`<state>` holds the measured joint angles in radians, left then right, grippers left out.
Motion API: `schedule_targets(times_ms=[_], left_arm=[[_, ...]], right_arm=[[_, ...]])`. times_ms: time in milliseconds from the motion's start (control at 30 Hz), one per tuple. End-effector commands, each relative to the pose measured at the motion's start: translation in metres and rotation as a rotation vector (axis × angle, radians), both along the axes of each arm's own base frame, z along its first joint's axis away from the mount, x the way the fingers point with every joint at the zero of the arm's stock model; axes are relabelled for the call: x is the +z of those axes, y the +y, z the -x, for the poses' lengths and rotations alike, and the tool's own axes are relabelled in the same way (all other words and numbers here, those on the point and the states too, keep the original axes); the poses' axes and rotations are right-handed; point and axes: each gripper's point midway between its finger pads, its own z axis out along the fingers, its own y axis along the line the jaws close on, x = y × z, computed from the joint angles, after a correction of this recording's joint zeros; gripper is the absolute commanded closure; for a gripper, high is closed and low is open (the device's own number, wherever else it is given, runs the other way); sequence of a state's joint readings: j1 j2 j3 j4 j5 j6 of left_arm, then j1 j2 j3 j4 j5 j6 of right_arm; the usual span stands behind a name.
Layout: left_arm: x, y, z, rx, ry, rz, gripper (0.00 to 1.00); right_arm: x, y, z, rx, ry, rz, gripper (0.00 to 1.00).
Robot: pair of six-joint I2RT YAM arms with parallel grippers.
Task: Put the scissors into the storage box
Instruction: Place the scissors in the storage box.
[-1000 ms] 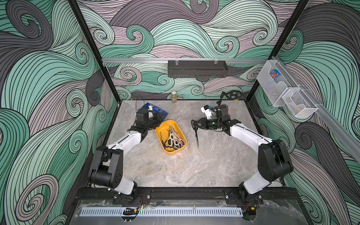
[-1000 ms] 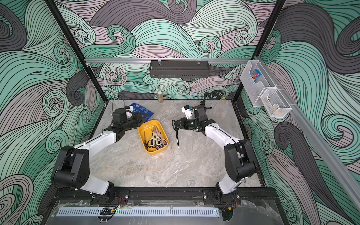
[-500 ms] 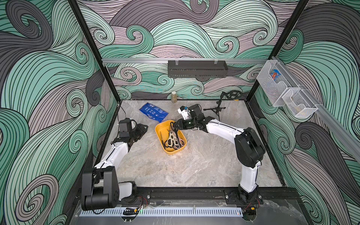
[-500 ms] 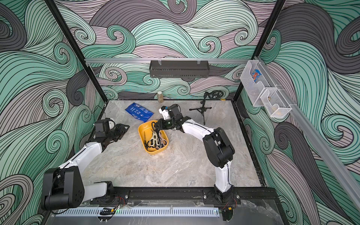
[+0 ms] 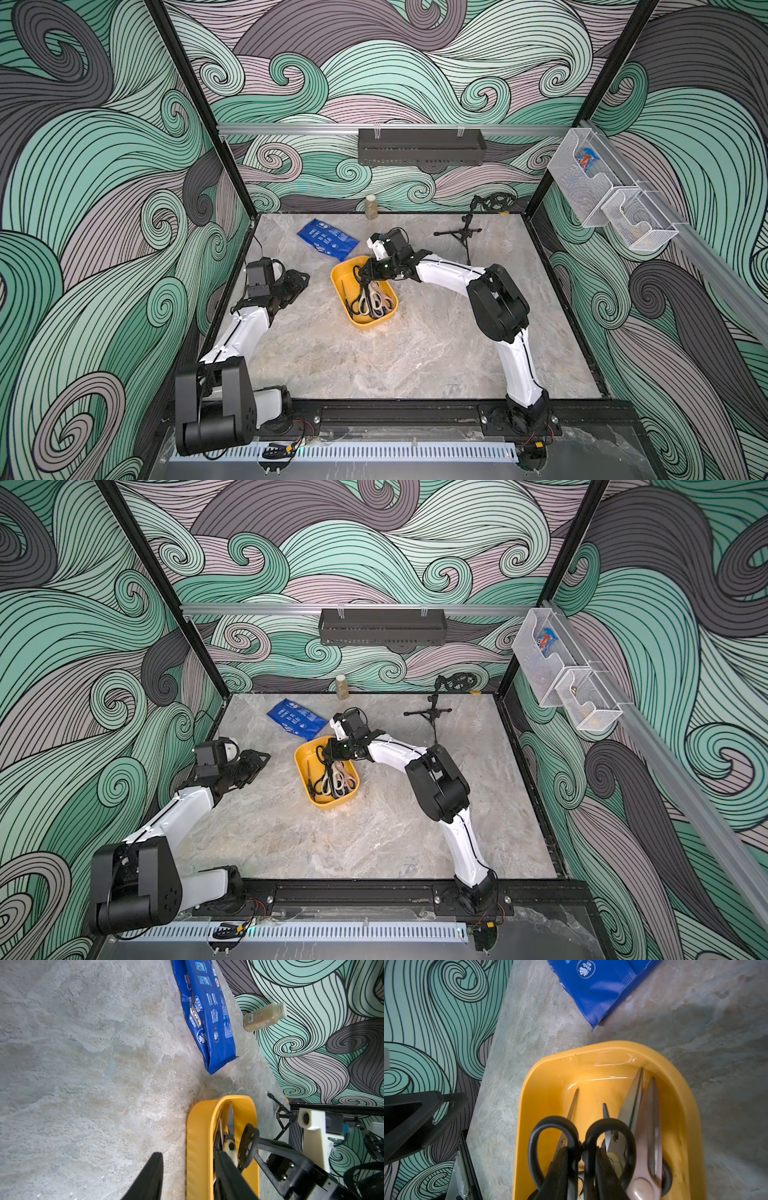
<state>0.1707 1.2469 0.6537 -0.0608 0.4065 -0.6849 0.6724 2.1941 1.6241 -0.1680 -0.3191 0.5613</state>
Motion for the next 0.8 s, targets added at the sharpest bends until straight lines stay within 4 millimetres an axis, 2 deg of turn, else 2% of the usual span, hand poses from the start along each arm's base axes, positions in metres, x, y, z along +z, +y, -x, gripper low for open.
schedule_targets(times_ms=[0, 100, 200, 300, 500, 567, 667, 767], left_arm=[[0.000, 0.005, 0.005, -0.013, -0.001, -0.024, 0.55], [0.002, 0.010, 0.006, -0.007, -0.002, -0.037, 0.55], [0.005, 0.016, 0.005, 0.007, -0.002, -0.059, 0.55], [0.010, 0.022, 0.003, 0.020, -0.006, -0.085, 0.55], [0.016, 0.034, -0.002, 0.056, -0.017, -0.137, 0.55], [0.016, 0.041, -0.005, 0.077, -0.024, -0.180, 0.55], [0.015, 0.055, -0.011, 0.097, -0.049, -0.275, 0.55], [0.009, 0.059, -0.018, 0.067, -0.093, -0.349, 0.57]], right_arm=[[-0.007, -0.003, 0.000, -0.013, -0.012, 0.059, 0.84], [0.000, -0.002, 0.000, -0.007, -0.032, 0.055, 0.73], [0.015, -0.003, -0.004, -0.011, -0.072, 0.053, 0.61], [0.034, -0.008, -0.009, -0.024, -0.124, 0.073, 0.56], [0.072, -0.027, -0.012, -0.042, -0.225, 0.098, 0.54], [0.085, -0.044, -0.014, -0.060, -0.268, 0.117, 0.53], [0.094, -0.086, -0.020, -0.109, -0.345, 0.200, 0.53], [0.089, -0.155, -0.031, -0.192, -0.428, 0.360, 0.52]])
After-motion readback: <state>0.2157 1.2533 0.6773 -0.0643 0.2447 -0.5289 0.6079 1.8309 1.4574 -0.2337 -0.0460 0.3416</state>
